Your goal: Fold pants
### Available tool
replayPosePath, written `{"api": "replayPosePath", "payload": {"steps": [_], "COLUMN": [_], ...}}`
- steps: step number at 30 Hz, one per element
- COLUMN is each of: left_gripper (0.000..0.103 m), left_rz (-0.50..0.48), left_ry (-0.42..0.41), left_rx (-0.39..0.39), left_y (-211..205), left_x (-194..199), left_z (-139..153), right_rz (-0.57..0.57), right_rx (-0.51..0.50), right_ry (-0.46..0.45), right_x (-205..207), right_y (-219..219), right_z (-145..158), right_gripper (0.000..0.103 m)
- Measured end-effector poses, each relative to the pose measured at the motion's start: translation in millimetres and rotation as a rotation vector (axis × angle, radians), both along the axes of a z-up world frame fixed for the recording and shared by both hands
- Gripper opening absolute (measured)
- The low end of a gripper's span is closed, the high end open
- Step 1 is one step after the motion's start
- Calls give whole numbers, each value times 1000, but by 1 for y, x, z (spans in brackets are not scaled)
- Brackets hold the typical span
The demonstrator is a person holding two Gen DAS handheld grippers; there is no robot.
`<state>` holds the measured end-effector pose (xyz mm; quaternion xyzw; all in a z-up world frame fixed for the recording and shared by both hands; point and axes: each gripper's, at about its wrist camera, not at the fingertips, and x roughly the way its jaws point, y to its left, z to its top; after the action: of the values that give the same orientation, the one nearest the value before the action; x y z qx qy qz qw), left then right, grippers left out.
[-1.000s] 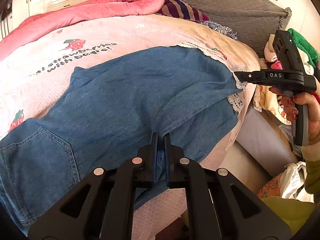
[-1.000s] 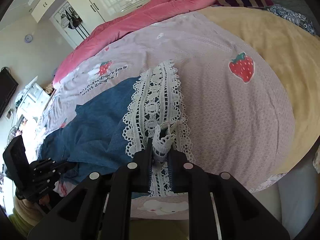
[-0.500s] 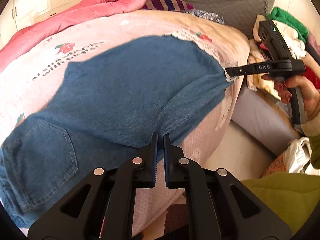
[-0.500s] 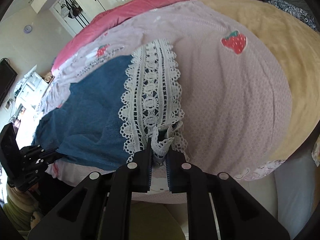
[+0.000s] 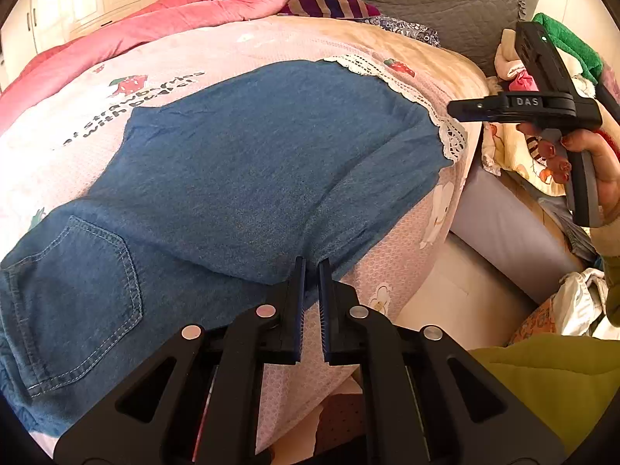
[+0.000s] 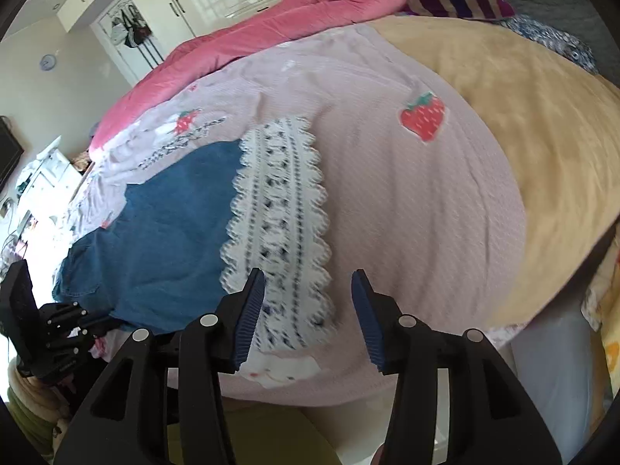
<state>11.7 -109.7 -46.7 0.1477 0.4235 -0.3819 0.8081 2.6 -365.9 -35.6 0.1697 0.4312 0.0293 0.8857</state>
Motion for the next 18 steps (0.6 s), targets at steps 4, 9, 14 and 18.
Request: {"api": "replayPosePath", "payload": {"steps": [4, 9, 14, 18], "left_gripper": [2, 3, 19, 41], "left_rz": [6, 13, 20, 38], "left_ry": [3, 14, 18, 14], "left_rx": [8, 1, -21, -74], "left_y": [2, 3, 8, 21], "left_x": [-1, -2, -5, -11], "left_z": [0, -3, 4, 18], "right_rz": [55, 41, 40, 143], "right_rx": [-95, -140, -126, -181], "right_ry": [36, 67, -2, -121], "right_x": [18, 27, 15, 3], "right_y": [20, 20, 19, 42], "right_z": [-14, -29, -3, 28], "right_gripper": [46, 47, 56, 63]}}
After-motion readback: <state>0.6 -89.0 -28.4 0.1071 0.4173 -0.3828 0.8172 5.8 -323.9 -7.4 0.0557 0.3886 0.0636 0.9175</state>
